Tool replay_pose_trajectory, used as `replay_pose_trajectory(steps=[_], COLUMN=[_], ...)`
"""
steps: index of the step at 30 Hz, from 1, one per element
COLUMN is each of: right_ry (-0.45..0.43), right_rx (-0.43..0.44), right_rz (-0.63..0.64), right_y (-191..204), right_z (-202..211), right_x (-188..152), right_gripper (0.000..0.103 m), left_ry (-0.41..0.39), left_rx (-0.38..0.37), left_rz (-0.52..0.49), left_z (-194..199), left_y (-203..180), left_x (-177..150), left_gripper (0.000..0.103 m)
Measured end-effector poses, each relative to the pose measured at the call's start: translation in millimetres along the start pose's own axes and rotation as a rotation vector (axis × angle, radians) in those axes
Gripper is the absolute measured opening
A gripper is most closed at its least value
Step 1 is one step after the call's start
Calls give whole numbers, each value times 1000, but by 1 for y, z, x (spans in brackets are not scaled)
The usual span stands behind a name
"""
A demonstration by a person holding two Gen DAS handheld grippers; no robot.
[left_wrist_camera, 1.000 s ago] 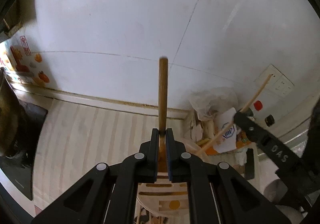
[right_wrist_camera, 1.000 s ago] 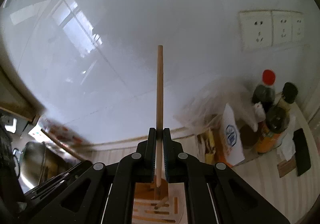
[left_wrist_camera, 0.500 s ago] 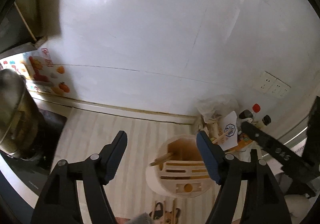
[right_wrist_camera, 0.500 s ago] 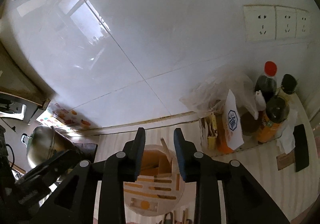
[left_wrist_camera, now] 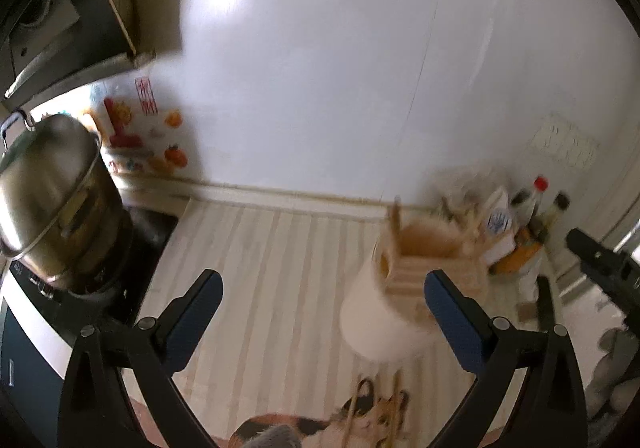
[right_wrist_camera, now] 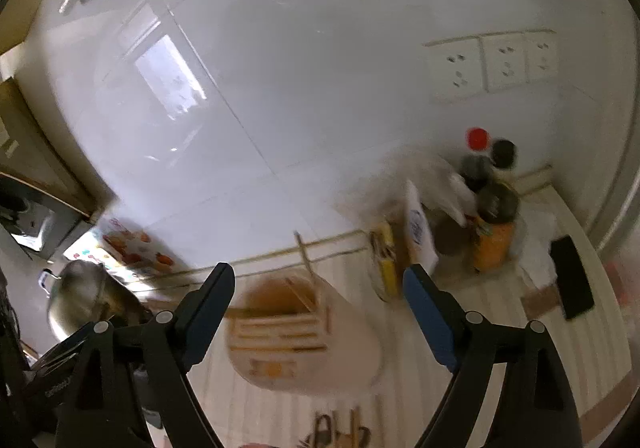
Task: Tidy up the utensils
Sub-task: 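Return the left tool to grasp a chopstick while the right tool grasps another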
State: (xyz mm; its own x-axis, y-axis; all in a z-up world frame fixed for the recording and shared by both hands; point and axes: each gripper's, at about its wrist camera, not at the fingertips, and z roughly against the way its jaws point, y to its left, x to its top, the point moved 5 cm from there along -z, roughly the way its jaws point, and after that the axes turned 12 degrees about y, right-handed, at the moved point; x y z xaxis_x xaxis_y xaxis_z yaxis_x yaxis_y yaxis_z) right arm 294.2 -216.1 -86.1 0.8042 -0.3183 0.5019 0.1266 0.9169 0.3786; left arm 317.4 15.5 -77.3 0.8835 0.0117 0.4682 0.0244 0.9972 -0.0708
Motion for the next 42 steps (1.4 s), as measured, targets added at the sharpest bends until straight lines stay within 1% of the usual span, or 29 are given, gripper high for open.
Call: replay_pose_trajectory(steps=[2,5,8,11,12,13,15,16,17,18,19,23,28,36,38,40,41,42], right_ry=[12,37,100,199,239,260,321,347,372,405,425,510,592,688,706,729,718,715], right_rx=[-17,-61,-105,-142,-158,-169,-191,-199,-207,-217,-223,-258,-306,-396,-407,-424,-438,-445], right_rz=[-13,-49,-93,-148,-176,-190,-224,-240,-254,-266,-272,-276,-230,-151,-137,-122,-102,-86], right_y=[-10,-33,-62,-94,-108,-116,-137,-145,-153,-162,-167,-185,-191,-192,-193,-193,-190,-188], right_z=[-1,-4,-16,-31,-38,-42,-55,-61,-67,-74,-79,-98,-117,-136,-140,-145,-145,-145], right_x=[-12,-34,-57,-85,-97,-104,-122,-131,-140,-150,-157,-182,-205,-229,-235,-242,-243,-244], right_gripper=[88,88,88,87,83,80,68,66,62,58,56,54,53,53,53,50,45,37], left_ry=[31,98,191,329,386,416,498,520,548,573,589,615,618,627,628,630,630,632], left_rx=[22,42,58,40,21,15,9,8,6,9,15,48,80,95,95,96,96,94], left_rz=[-8,-35,-56,-42,-30,-30,-40,-48,-60,-72,-82,-130,-166,-182,-181,-177,-176,-175], left_z=[-12,-39,-73,-112,-129,-137,-162,-167,-176,-184,-189,-203,-213,-225,-228,-228,-227,-227], left_y=[2,-1,-5,-8,-10,-12,-18,-20,-23,-26,-29,-36,-42,-51,-51,-49,-50,-49], left_x=[-16,-42,-71,-101,-114,-122,-143,-150,-158,-166,-172,-186,-197,-209,-213,-214,-212,-211], left_gripper=[103,103,103,102,102,101,94,86,79,78,77,77,77,77,77,77,77,77])
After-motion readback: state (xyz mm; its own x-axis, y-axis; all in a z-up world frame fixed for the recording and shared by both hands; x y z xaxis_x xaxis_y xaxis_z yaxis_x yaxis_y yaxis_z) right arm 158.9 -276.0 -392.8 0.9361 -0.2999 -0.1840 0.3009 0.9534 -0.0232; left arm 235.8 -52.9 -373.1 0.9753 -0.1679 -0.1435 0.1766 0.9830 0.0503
